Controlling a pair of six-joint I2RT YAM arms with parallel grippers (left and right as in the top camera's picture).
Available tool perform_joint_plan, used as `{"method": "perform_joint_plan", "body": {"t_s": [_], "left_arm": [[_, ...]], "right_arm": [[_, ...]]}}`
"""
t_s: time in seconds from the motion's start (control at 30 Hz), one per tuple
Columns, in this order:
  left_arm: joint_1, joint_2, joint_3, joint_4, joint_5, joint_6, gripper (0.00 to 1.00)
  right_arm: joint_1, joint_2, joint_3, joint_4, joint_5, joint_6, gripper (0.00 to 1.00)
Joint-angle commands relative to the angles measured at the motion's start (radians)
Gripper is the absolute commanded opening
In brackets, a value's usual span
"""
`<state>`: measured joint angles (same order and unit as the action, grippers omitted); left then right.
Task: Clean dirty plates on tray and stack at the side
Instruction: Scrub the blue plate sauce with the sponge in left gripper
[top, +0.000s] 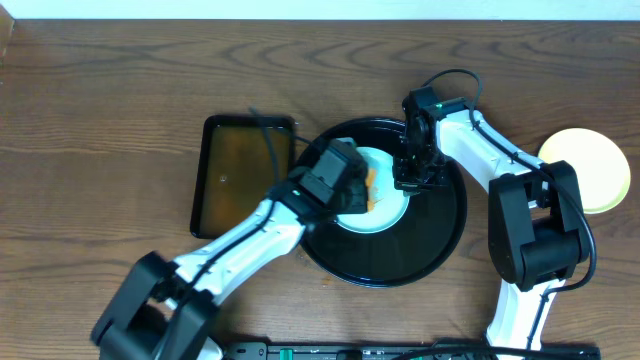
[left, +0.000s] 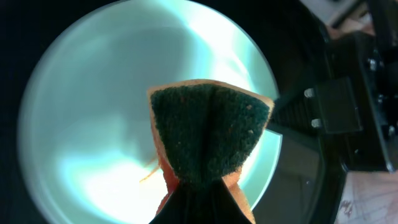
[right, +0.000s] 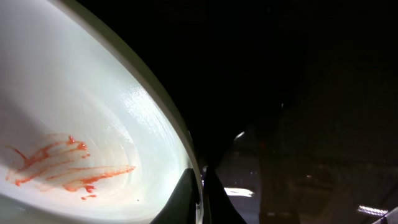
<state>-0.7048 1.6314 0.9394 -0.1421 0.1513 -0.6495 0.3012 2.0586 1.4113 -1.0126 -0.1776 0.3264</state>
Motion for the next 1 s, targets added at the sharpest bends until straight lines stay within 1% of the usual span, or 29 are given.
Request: {"method": "perform_joint_plan", "body": {"t_s": [0.0,0.13,0.43,0.57,0.67,0.8,0.97], "left_arm": [[-0.029,0.048,-0.002,0.042,-0.025,-0.049,0.08],[-0.049,0.105,-0.002,0.103,-0.024,-0.143,0.08],[-0.066,0.192,-0.002,0.278,0.016,-0.154,0.08],[-0.065,0.241,-0.002,0.293,0.012,-0.153,0.08],[-0.064,0.28,-0.002,0.257,0.013,-0.153,0.08],[-0.04,0.288,-0.002,0.149,0.011,-0.129,0.07],[0.033,0.229,-0.002,-0.04,-0.116,-0.13,0.07]], "right_arm": [[0.015,0.008,-0.026,0.002,0.016,0.009,0.01],[0.015,0.008,-0.026,0.001,0.016,0.009,0.01],[0.019,0.008,-0.026,0.0,0.016,0.009,0.01],[0.021,0.008,-0.026,0.001,0.016,0.009,0.01],[0.021,0.008,-0.026,0.0,0.016,0.009,0.01],[0.021,0.008,-0.026,0.0,0.016,0.009,0.01],[0.021,0.008,-0.026,0.001,0.016,0.008,0.01]]}}
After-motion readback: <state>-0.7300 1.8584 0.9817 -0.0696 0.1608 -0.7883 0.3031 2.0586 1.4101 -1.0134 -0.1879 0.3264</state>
